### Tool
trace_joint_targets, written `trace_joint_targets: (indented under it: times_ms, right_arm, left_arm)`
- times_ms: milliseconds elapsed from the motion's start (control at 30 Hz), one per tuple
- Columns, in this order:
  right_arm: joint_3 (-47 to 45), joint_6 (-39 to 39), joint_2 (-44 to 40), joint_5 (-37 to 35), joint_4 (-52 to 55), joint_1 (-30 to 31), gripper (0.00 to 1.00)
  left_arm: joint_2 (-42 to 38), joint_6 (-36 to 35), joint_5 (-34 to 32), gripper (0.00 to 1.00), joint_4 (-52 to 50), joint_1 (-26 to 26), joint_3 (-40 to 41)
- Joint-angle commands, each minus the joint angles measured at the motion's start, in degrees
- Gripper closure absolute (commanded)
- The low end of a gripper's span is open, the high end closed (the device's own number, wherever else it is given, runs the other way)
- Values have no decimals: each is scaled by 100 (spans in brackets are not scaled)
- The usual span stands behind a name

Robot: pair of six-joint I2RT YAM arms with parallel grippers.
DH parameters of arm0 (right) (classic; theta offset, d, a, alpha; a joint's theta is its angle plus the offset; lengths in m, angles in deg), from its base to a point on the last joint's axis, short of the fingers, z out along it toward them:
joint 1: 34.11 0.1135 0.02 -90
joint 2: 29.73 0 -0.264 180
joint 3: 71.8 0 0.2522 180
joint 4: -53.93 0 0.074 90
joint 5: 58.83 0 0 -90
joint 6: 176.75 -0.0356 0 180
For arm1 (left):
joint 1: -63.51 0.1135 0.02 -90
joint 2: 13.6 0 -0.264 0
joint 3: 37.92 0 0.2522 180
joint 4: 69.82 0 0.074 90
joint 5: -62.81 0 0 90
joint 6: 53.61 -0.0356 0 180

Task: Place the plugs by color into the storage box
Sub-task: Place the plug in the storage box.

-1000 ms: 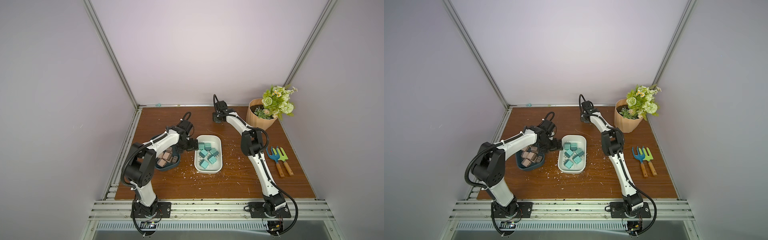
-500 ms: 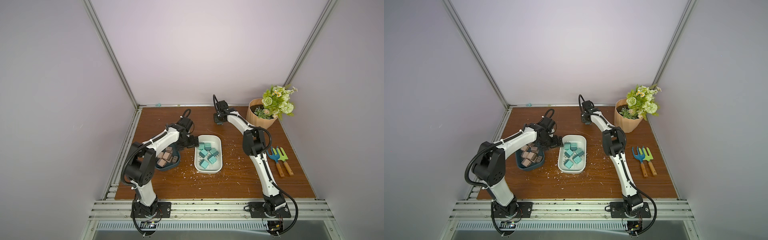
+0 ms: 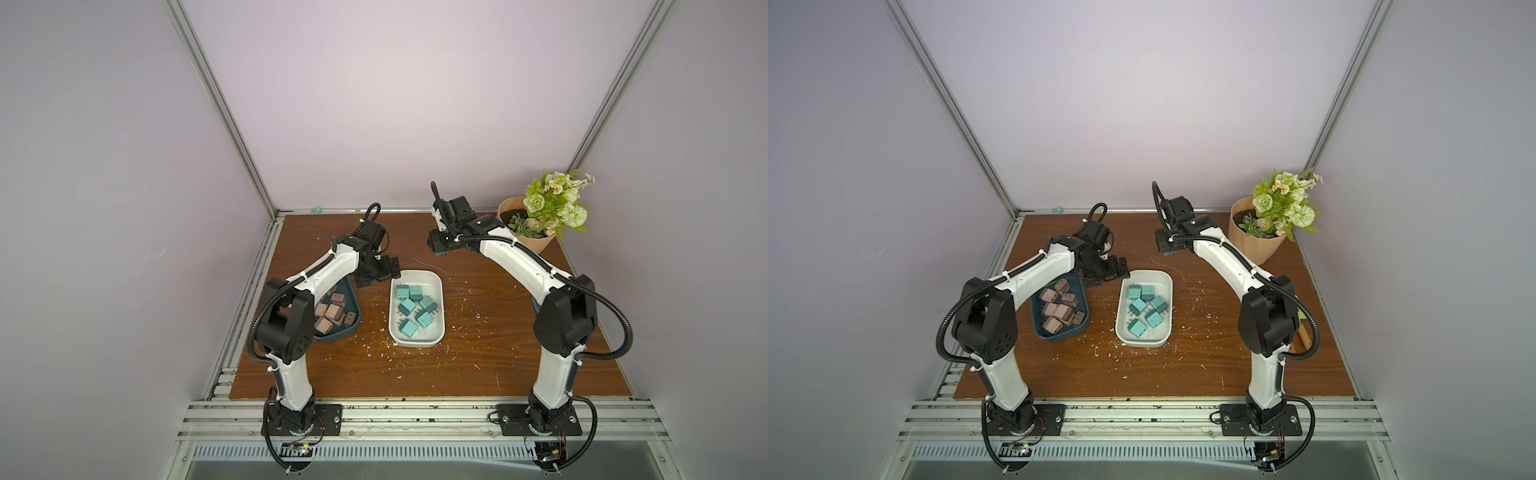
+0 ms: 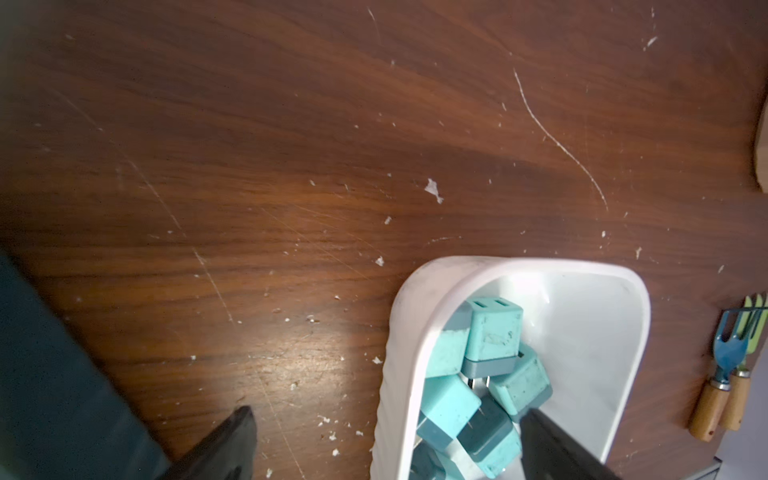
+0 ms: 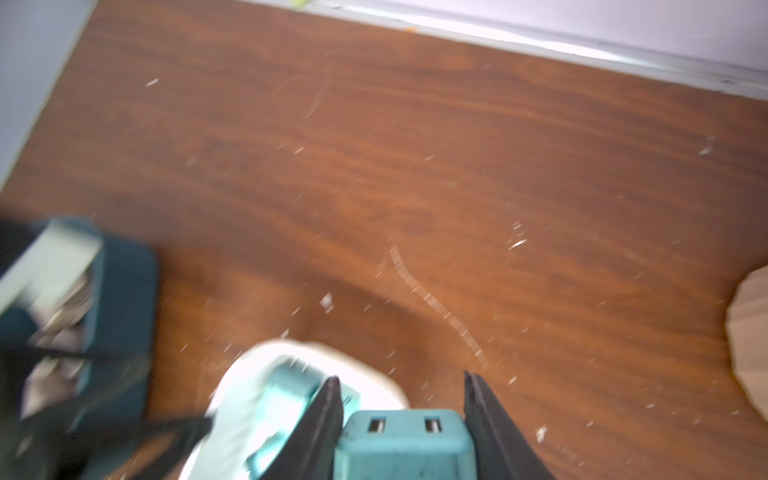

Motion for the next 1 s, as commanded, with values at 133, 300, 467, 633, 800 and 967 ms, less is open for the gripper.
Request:
trace_joint_targets:
  times_ms: [133, 300, 467, 633, 800, 967]
  right_arm:
    - [-1597, -539, -877, 190, -174, 870, 63]
    - [-2307, -579, -1009, 74, -400, 1267, 63]
    - [-2515, -542, -802, -12, -608, 1374, 63]
    - [-2432, -523, -414, 12, -812, 1403, 63]
    - [-2230, -451, -14, 14, -829, 1414, 62]
    - [-2060, -428, 145, -24, -683, 1423, 54]
  left_arm:
    - [-543, -77, 47, 0, -203, 1208, 291]
    - [-871, -394, 20, 0, -346, 1771, 660]
    - [-1175, -483, -1, 0, -344, 2017, 1130]
    - [-1334, -570, -93, 0, -344, 2020, 1417]
    - [-1361, -686, -232, 0, -342, 2022, 1569]
    - [-1252, -782, -253, 0, -331, 1999, 1541]
